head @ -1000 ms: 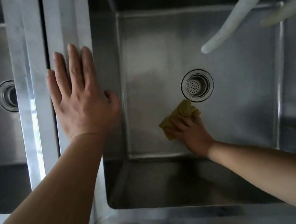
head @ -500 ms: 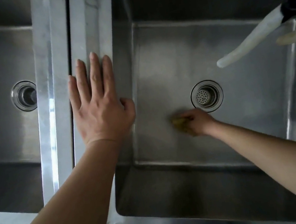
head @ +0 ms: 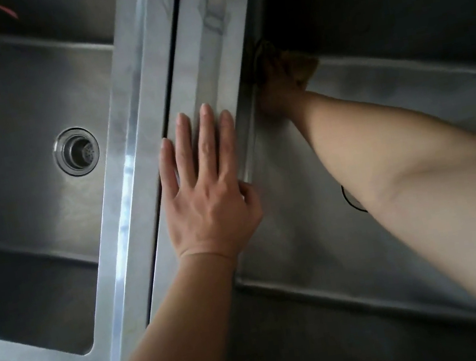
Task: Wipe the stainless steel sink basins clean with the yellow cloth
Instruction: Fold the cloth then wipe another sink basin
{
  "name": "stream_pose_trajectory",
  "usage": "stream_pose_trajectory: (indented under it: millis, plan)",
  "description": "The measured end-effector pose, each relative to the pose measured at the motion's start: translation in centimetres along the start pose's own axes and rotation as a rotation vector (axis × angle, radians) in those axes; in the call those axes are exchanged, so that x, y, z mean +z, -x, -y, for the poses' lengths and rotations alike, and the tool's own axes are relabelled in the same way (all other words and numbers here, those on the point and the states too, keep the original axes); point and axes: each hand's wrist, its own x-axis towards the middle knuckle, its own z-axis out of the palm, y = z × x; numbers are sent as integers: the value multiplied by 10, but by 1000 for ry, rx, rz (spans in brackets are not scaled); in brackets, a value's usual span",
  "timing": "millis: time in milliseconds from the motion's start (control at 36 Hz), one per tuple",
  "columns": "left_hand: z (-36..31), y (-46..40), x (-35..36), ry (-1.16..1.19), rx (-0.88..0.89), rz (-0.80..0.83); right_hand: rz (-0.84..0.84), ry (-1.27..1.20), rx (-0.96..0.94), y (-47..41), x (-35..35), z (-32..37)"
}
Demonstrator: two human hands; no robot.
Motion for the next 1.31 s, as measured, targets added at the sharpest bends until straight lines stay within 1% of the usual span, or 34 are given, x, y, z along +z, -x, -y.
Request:
stream_pose_trajectory:
  millis: [28,83,139,222,278,361,500,611,667,694,750,806,889,972,1000,1056,1083,1139,1194,1250,1306]
  plan:
    - [0,0,0,1,0,-1,20,57,-17,-7,4,-4]
    - [0,0,1,-1,3,-4,41,99,11,-6,8,-10]
    - [0,0,1,3,6,-7,55,141,-6,11,9,-12]
    - [1,1,1,4,7,-14,53,171,-97,57,18,-16]
    - [1,1,1,6,8,-17,20,191,-189,95,33,-21]
    - [1,2,2,10,12,-21,1,237,-269,152,64,-28]
    - [2,3,2,-6,36,4,120,224,-389,232,119,-28]
    - [2,2,2,-17,34,9,283,284,-609,280,152,-30]
    - [3,3,3,-26,41,12,338,337,-707,297,164,-33]
    - [2,3,4,-27,44,9,355,349,-711,304,169,-35]
    - [2,3,4,-25,48,-2,360,285,-674,314,175,-41]
    - [3,3,5,-27,48,-7,379,264,-636,317,172,-45]
    - [4,3,5,-36,46,-4,454,391,-639,317,153,-56]
    - [4,3,5,-40,49,-7,492,587,-776,319,133,-78]
    - [4,3,5,-39,52,-10,465,645,-816,320,128,-92]
    - [3,3,6,-32,57,-14,423,717,-842,323,114,-122]
    - [3,3,6,-26,56,-19,435,740,-849,323,103,-134]
    - [3,3,5,-13,50,-29,477,776,-760,320,78,-147]
    - [4,4,5,-5,50,-30,483,822,-583,316,61,-155]
    - [4,4,4,-2,52,-38,394,763,-416,312,53,-165]
    - [3,4,4,0,56,-45,280,596,-238,307,49,-167]
